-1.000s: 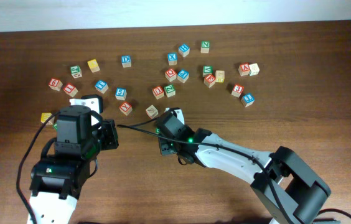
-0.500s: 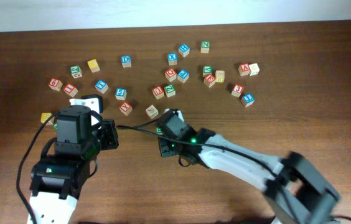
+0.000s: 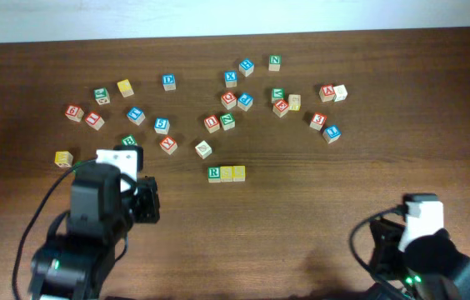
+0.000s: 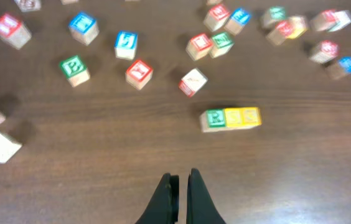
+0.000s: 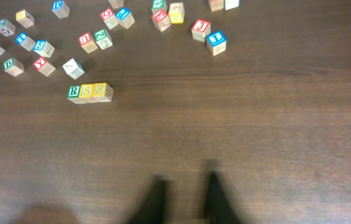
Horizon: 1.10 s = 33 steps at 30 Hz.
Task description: Spell out RSS
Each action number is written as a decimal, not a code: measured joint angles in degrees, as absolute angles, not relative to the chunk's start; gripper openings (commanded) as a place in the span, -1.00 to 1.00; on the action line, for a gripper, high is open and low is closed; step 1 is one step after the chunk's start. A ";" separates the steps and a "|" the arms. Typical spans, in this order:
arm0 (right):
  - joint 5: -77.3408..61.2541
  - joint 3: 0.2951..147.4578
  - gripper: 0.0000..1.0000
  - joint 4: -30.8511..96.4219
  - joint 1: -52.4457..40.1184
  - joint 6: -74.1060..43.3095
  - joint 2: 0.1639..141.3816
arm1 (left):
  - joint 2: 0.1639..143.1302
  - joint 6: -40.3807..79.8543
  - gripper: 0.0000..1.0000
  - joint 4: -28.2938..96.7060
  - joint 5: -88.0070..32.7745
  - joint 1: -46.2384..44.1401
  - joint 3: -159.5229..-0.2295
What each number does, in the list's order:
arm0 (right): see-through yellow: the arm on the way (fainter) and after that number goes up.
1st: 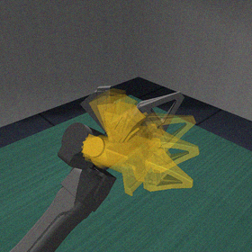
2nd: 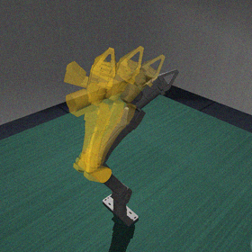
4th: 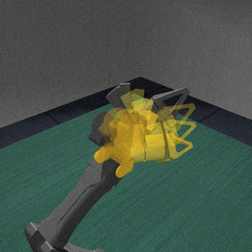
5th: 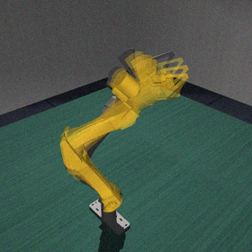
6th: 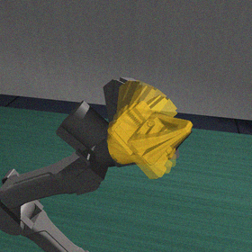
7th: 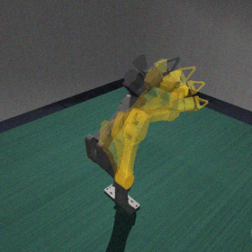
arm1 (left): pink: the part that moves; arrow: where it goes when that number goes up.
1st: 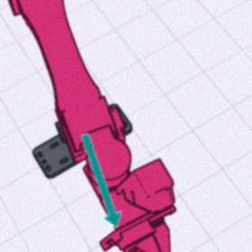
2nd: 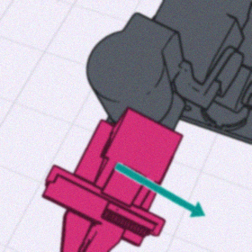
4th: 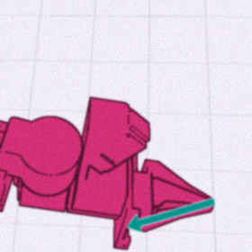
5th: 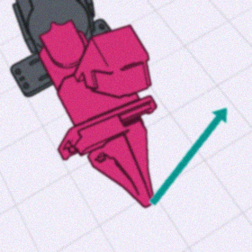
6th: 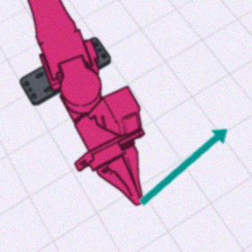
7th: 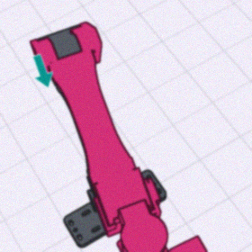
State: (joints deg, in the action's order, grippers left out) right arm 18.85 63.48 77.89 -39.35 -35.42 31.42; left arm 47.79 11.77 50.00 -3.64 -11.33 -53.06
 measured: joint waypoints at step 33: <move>20.16 63.42 0.96 79.53 -39.35 -36.05 29.47 | 11.35 7.01 0.98 34.50 -2.61 -7.92 -30.44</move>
State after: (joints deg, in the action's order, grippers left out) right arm 20.16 63.42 79.53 -39.35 -36.05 29.47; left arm 11.35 7.01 34.50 -2.61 -7.92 -30.44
